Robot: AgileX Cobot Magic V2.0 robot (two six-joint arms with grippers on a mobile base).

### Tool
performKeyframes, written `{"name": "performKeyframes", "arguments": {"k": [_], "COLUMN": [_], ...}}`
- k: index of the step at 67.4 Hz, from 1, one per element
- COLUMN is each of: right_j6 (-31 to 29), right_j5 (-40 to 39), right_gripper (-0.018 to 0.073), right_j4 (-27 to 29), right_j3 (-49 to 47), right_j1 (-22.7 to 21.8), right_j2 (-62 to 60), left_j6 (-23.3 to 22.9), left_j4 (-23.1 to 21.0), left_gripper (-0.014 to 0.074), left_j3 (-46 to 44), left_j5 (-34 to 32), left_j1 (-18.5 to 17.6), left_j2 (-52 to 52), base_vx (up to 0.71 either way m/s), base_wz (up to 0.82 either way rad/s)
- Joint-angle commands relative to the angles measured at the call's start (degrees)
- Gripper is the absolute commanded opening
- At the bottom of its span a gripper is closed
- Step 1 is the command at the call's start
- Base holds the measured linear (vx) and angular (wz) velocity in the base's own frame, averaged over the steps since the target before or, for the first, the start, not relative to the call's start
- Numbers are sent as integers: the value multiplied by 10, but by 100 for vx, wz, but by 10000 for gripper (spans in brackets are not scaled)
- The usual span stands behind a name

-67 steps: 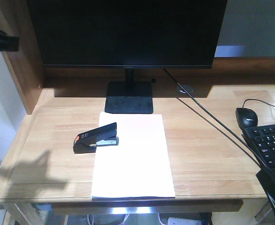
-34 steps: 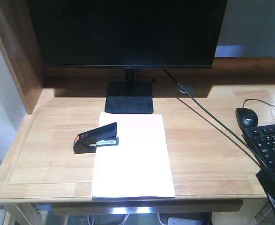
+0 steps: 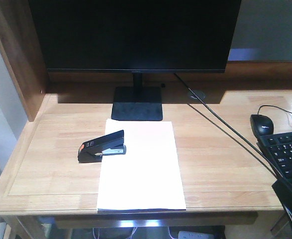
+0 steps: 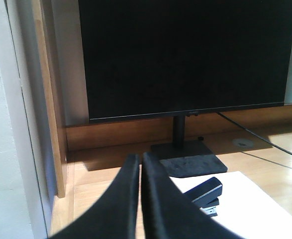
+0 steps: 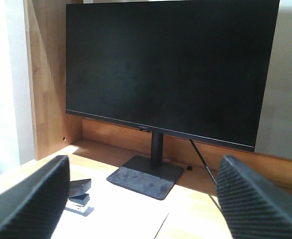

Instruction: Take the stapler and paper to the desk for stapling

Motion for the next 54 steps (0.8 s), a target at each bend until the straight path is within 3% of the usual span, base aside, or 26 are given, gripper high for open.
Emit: {"name": "performKeyframes", "arguments": {"k": [1,19,27,41,54], "right_j6": [-7,36,36,36,36], "right_j5": [9,29,44,40,40], "right_gripper": [582,545,414,-10,-11], "right_j4": [-32,-25,-28,-28,-28], "right_j3": [-16,-16,-16,-16,-16], "right_j1": [-1,-1,-1,-1,-1], "right_j2": [6,6,6,6,6], "left_j6": [-1,-1,-1,-1,-1], "left_j4": [-5,-5,-5,-5,-5], "left_gripper": [-6,-6,-6,-6,-6], "left_j3": [-13,-13,-13,-13,-13], "left_j5": [-55,-51,-51,-51,-51], "left_j1": [-4,-4,-4,-4,-4], "left_j2": [3,3,3,3,3], "base_vx": [0,0,0,0,0], "base_wz": [0,0,0,0,0]}}
